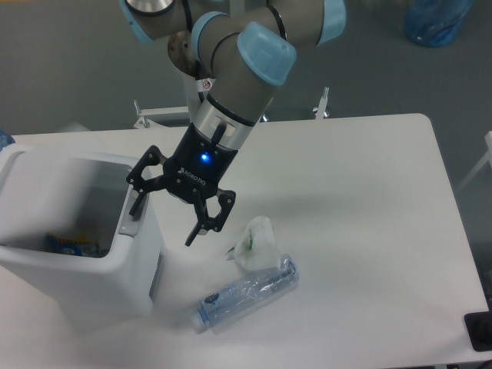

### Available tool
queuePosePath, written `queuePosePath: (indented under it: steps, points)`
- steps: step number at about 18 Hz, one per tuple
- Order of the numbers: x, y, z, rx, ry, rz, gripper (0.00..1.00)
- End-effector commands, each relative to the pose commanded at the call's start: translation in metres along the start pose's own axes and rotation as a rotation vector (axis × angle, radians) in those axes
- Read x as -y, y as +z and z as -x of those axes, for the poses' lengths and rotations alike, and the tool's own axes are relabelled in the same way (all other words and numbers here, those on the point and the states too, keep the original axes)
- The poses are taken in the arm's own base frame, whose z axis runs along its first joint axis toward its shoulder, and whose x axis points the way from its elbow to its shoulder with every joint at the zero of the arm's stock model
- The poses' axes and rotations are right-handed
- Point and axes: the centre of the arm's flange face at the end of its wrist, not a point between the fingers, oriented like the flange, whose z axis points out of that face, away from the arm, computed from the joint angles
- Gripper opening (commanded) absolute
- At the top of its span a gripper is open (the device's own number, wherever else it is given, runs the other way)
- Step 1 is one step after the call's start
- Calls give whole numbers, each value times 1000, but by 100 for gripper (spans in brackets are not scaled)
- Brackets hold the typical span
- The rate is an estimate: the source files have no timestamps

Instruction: Open the trash can

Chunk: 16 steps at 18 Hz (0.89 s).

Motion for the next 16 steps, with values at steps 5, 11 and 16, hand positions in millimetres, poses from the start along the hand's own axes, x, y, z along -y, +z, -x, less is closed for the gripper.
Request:
queuePosePath:
  steps: [5,11,16]
  points:
    - [4,-6,-2,6,8,-9,100]
    - [20,-12,4,22,37,-33,100]
    - [29,-48,66,132,16,-75,100]
